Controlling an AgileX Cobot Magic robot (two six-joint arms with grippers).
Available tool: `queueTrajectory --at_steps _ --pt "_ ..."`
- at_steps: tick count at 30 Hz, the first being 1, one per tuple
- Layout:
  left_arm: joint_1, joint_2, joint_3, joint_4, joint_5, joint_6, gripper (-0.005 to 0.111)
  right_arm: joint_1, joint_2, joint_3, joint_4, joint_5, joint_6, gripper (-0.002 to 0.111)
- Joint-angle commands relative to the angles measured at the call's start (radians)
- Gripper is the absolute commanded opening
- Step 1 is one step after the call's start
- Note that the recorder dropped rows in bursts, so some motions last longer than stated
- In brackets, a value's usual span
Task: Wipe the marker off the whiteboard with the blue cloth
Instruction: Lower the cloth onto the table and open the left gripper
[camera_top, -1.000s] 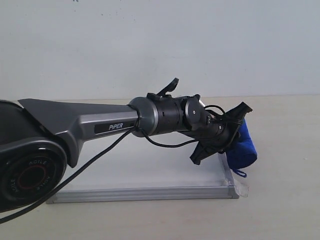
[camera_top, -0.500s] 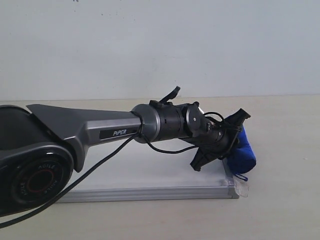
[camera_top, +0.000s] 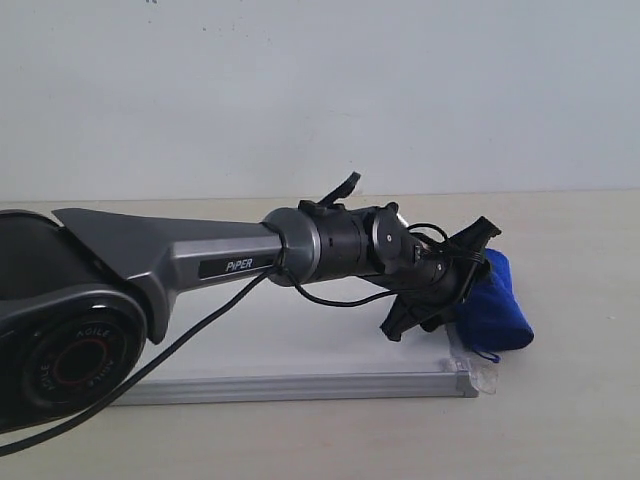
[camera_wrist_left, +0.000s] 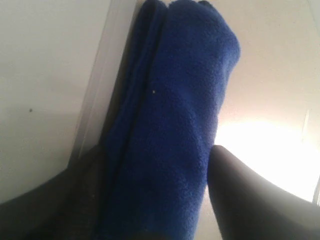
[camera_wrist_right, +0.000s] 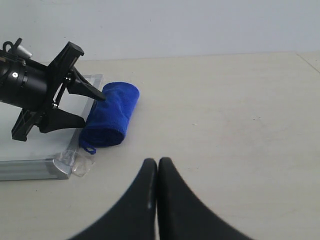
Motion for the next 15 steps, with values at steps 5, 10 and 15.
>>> queueTrajectory --at_steps 5,10,15 --pt "0.001 -0.004 0.004 -0.001 0.001 0.013 0.058 -0.008 -0.005 0.0 -0.006 -0.006 0.0 0.0" --pt "0.002 -0.035 0.004 0.006 0.008 0.076 0.058 -0.008 -0.005 0.0 -0.006 -0.006 0.0 0.0" --pt "0.027 -0.106 0.004 0.085 0.108 0.151 0.056 -0.008 -0.005 0.0 -0.006 -0.006 0.0 0.0"
